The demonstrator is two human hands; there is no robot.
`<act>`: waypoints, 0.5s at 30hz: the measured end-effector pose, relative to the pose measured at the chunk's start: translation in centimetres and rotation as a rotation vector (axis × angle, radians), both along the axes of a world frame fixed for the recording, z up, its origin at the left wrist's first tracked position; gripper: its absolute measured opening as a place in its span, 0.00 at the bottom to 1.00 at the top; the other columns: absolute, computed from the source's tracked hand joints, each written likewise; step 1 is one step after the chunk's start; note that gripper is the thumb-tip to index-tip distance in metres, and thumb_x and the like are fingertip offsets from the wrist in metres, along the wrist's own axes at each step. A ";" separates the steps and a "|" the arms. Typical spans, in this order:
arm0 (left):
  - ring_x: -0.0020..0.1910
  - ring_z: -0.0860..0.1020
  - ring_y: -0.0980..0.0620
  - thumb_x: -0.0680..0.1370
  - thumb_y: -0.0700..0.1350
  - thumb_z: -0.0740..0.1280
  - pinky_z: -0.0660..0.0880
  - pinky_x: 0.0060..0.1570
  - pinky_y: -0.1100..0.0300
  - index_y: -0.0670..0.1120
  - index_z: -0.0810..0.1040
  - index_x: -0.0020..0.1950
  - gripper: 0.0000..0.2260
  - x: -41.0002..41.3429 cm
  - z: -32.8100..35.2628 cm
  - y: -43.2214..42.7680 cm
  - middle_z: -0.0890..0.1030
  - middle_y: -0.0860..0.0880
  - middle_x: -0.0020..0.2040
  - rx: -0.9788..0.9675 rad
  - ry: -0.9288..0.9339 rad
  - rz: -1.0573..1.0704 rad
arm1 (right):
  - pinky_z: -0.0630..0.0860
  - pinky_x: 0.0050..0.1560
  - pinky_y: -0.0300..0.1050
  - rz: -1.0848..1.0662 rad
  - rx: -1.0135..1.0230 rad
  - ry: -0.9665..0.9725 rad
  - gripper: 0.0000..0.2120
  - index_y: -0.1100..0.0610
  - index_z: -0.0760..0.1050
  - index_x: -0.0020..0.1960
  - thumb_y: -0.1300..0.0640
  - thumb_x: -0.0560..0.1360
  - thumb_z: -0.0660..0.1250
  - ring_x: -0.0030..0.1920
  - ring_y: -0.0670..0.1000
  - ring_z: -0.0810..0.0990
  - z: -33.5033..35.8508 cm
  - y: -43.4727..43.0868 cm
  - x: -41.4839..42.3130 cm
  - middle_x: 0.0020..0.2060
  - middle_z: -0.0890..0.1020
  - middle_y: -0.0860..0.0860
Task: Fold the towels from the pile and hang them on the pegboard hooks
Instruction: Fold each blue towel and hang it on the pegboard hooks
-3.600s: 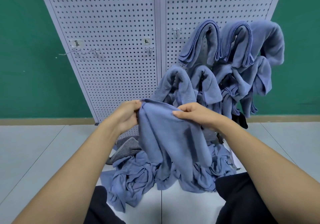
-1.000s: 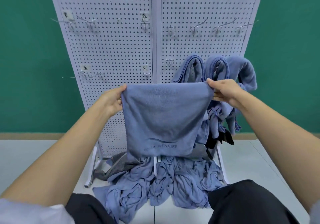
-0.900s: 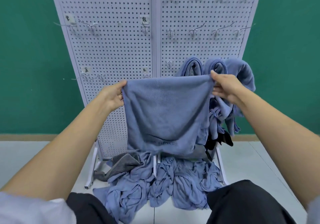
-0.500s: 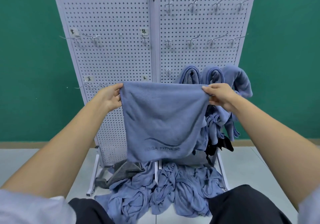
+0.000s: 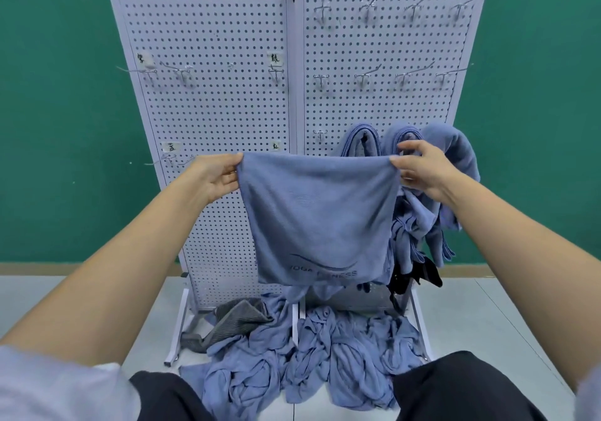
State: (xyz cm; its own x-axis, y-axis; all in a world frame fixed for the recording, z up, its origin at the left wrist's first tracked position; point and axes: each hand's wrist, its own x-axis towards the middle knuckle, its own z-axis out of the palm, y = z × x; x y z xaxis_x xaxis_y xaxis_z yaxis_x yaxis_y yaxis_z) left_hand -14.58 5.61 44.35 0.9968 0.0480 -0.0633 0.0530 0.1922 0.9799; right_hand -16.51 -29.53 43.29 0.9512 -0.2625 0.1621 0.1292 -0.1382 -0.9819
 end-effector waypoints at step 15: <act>0.42 0.79 0.52 0.74 0.37 0.71 0.77 0.41 0.60 0.42 0.80 0.48 0.04 1.5 -0.9 0.1 0.82 0.46 0.45 0.263 -0.014 0.012 | 0.74 0.31 0.30 0.059 -0.053 0.021 0.11 0.60 0.79 0.52 0.67 0.71 0.72 0.38 0.46 0.77 -1.0 -0.7 -0.1 0.41 0.79 0.51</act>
State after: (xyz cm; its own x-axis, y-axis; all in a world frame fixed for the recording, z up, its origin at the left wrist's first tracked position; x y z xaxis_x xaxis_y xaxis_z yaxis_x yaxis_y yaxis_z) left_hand -13.12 5.67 43.47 0.9968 0.0729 -0.0330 0.0380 -0.0690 0.9969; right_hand -16.59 -30.20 42.27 0.9680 -0.1978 0.1546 0.1185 -0.1830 -0.9760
